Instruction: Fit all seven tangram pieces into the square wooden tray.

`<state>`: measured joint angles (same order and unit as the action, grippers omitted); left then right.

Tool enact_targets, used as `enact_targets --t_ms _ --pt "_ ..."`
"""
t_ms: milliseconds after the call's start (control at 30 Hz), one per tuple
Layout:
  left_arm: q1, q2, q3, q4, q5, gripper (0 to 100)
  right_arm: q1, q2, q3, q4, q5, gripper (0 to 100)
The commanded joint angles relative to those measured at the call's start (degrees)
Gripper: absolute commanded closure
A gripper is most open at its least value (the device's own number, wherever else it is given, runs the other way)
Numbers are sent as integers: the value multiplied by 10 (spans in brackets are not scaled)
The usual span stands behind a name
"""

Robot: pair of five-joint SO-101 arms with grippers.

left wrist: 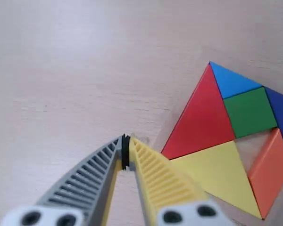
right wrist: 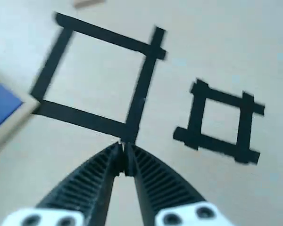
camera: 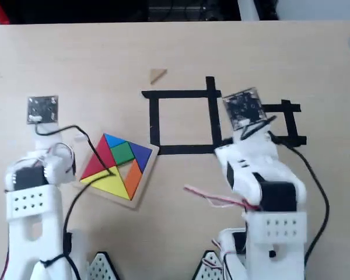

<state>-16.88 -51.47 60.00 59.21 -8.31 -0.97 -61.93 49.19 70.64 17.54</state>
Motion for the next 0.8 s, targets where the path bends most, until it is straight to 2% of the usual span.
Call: enact_targets --t_ms 0,233,367,567,767 --pt "31 -27 84 -75 38 970 51 16 114 -119 5 988" --pt "32 -28 180 -184 41 970 52 20 304 -330 1 987" --pt "29 -28 215 -262 41 970 66 -7 380 -396 4 987" --pt "33 -28 229 -269 41 970 66 -56 475 -488 5 986" --pt "36 -27 230 -273 41 970 62 -75 474 -509 3 986"
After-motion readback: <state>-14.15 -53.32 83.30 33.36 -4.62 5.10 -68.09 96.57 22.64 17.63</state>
